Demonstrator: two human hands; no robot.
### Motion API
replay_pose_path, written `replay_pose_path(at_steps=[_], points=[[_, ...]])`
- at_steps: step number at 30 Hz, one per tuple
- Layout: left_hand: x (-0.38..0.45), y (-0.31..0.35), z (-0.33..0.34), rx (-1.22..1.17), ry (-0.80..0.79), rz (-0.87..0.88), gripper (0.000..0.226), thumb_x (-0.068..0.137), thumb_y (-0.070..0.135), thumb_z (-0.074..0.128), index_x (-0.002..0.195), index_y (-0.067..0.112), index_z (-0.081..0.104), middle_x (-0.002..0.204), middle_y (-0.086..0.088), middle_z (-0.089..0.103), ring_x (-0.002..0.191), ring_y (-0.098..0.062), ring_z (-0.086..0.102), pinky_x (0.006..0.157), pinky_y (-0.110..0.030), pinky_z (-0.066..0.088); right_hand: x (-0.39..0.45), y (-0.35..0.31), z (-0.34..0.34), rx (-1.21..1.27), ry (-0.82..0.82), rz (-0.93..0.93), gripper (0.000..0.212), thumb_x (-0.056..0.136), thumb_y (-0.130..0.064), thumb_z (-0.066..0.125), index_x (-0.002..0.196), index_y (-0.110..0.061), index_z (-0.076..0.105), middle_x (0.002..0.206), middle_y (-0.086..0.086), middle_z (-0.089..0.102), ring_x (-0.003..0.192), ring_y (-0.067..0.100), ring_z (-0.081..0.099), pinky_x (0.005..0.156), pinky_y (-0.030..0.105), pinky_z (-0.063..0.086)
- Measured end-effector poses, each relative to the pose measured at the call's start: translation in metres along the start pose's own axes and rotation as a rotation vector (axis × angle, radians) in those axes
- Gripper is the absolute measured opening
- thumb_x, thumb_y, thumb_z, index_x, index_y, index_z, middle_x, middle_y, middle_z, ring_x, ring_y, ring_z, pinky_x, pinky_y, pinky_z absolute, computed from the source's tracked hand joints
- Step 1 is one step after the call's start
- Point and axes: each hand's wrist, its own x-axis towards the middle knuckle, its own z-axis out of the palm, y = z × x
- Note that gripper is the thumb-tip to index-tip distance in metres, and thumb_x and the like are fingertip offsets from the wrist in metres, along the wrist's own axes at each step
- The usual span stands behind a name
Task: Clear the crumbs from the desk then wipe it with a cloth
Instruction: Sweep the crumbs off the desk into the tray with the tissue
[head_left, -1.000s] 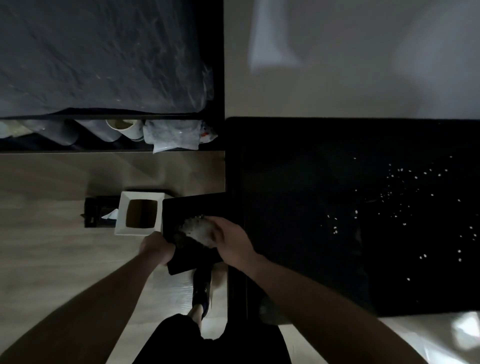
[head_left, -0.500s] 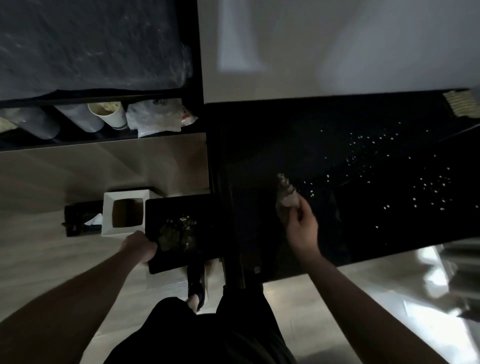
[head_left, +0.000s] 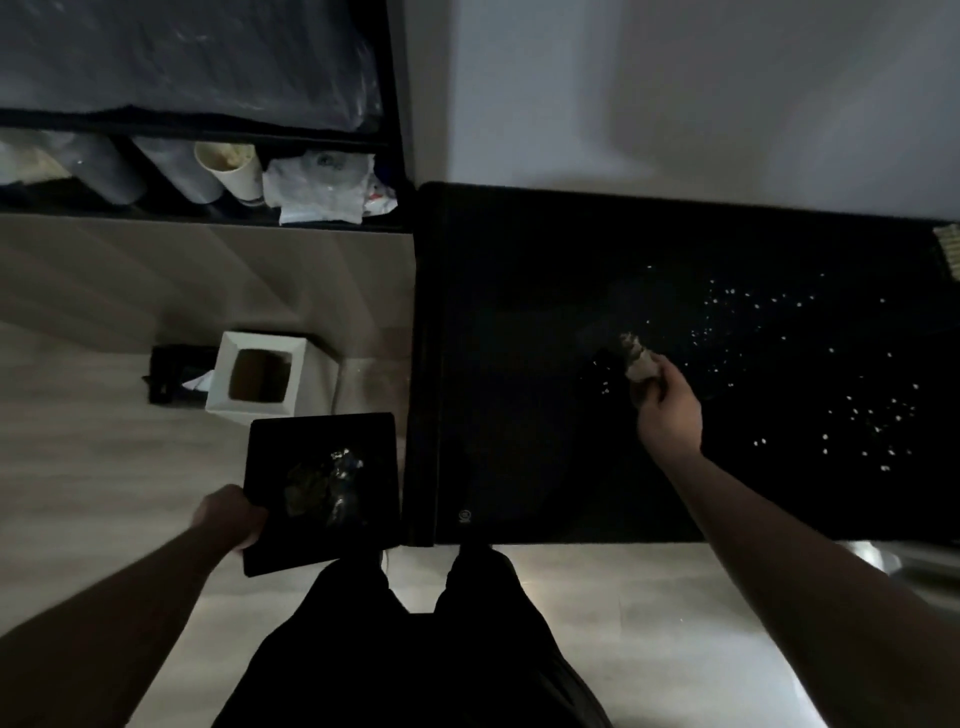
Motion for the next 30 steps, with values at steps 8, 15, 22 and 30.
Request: replay_pose_path(at_steps=[8,15,22,30], points=[[-0.056,-0.027,0.067,-0.090,0.017,-0.162,0.028,0.089,0.021,0.062,0.100,-0.003,0.070,0.094,-0.022,0.073,0.092,-0.036,0.072,0.070,-0.031,0.052,0.064,0.019,0.035,-0.329,-0.374,-0.200,0.054,0.109,-0.029,0.042,0.162,-0.032,0.029,0.172,0.005,0.020,0.160,0.026,0.013,0.128,0.055,0.020],[-0.094,-0.046,0.118,-0.133,0.006,-0.225,0.030,0.087,0.022,0.062,0.101,-0.004,0.069,0.099,-0.024,0.073,0.096,-0.037,0.071,0.076,-0.034,0.054,0.019,0.036,0.057,-0.520,-0.389,-0.401,0.064,0.107,-0.025,0.042,0.166,-0.027,0.017,0.175,0.001,0.008,0.161,0.021,0.002,0.125,0.062,0.019],[-0.126,-0.053,0.160,-0.082,-0.097,-0.143,0.029,0.087,0.026,0.061,0.099,0.002,0.071,0.094,-0.015,0.074,0.090,-0.032,0.073,0.065,-0.028,0.050,-0.082,0.065,0.068,-0.525,-0.431,-0.622,0.065,0.104,-0.013,0.046,0.164,-0.026,0.026,0.174,-0.002,0.015,0.161,0.019,0.006,0.127,0.057,0.019],[-0.169,-0.029,0.187,0.001,-0.109,-0.002,0.030,0.089,0.027,0.057,0.105,0.005,0.069,0.104,-0.013,0.073,0.099,-0.030,0.071,0.075,-0.031,0.055,-0.116,0.093,0.045,-0.283,-0.487,-0.503,0.065,0.103,-0.001,0.045,0.160,-0.031,0.036,0.168,-0.005,0.033,0.154,0.014,0.032,0.124,0.043,0.033]])
